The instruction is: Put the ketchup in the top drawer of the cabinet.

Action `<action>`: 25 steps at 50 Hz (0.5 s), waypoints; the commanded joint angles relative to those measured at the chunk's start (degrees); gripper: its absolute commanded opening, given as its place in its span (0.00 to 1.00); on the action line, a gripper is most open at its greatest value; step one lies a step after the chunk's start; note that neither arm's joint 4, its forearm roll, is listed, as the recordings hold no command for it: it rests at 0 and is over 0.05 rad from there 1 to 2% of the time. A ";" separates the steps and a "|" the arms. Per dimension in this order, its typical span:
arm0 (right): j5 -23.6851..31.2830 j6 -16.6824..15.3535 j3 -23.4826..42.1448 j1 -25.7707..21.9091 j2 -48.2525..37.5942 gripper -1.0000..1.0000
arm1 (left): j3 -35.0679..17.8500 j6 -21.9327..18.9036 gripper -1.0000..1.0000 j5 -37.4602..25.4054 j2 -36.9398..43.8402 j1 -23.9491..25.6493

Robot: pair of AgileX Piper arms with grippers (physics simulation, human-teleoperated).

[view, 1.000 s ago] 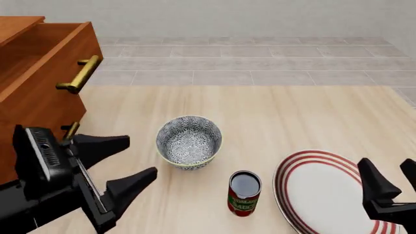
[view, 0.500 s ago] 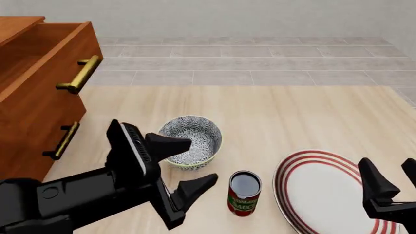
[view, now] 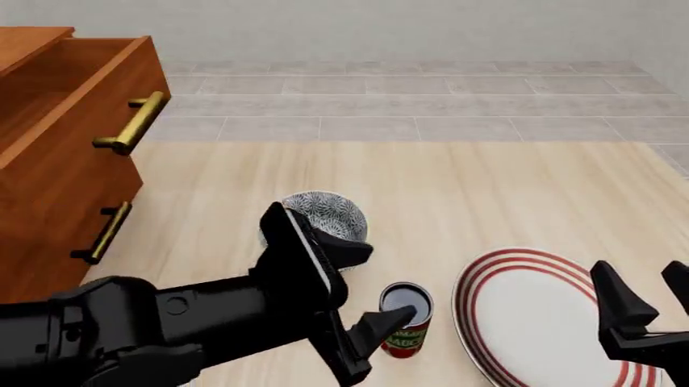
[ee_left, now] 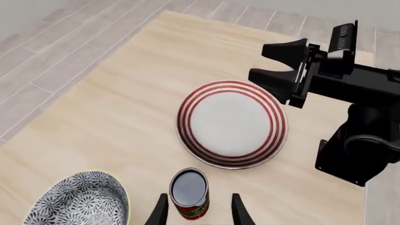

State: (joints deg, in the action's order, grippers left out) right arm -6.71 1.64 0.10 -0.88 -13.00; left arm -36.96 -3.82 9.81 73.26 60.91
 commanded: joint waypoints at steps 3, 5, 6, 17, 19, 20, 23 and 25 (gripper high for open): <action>-0.99 -0.12 0.00 -0.25 -1.82 1.00 | -2.85 -0.96 1.00 -2.53 5.28 1.75; -1.11 -0.19 0.00 -0.35 -2.04 1.00 | -2.95 -1.25 1.00 -2.56 6.25 2.14; -1.13 -0.19 0.00 -0.35 -2.05 1.00 | -2.95 -1.25 1.00 -2.55 6.26 2.14; -1.44 -0.49 0.00 -0.74 -2.61 1.00 | -1.07 -2.14 1.00 -1.52 6.16 -0.45; -1.54 -0.47 0.00 -0.78 -2.79 1.00 | -0.75 -2.30 1.00 -1.28 6.24 -0.79; -1.61 -0.43 0.00 -0.83 -2.92 1.00 | -0.30 -2.77 1.00 -0.84 6.33 -1.37; -1.72 -0.43 0.00 -0.85 -3.13 1.00 | 0.28 -3.14 1.00 0.06 6.68 -1.73; -1.85 -0.38 0.00 -0.91 -3.35 1.00 | 0.71 -2.88 1.00 0.71 6.92 -1.93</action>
State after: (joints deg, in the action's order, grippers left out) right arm -8.09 1.27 0.10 -1.53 -15.51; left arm -37.74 -5.99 8.85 79.15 60.41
